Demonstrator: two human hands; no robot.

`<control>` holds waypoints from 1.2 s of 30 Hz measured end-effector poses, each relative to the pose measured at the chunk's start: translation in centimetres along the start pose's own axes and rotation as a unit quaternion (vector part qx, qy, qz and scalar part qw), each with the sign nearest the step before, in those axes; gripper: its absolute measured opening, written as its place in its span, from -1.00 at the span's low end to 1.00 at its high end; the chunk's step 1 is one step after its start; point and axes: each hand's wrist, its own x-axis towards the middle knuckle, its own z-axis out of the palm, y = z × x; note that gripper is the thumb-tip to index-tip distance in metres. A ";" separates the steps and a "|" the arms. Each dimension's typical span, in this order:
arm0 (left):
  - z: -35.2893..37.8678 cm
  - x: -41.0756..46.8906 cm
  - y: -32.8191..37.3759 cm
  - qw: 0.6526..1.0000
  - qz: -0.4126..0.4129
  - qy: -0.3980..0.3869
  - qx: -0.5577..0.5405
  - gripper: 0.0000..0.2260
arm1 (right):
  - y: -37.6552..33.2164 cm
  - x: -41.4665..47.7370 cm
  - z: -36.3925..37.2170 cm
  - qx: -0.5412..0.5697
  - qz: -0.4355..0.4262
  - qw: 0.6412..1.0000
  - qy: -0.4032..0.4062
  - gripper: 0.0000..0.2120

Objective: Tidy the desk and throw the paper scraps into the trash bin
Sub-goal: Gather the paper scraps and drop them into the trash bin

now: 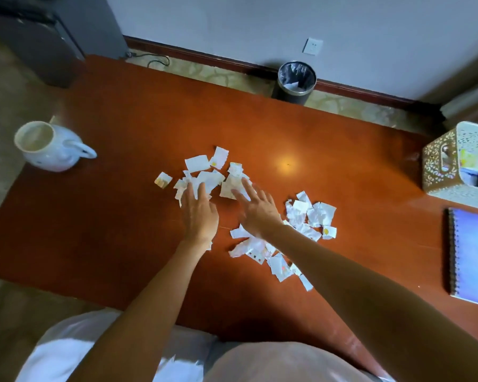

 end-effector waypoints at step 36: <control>4.0 -4.8 0.0 0.992 0.099 -0.053 -0.049 -0.47 | 3.8 -4.9 2.7 0.021 0.042 0.997 0.055 -0.52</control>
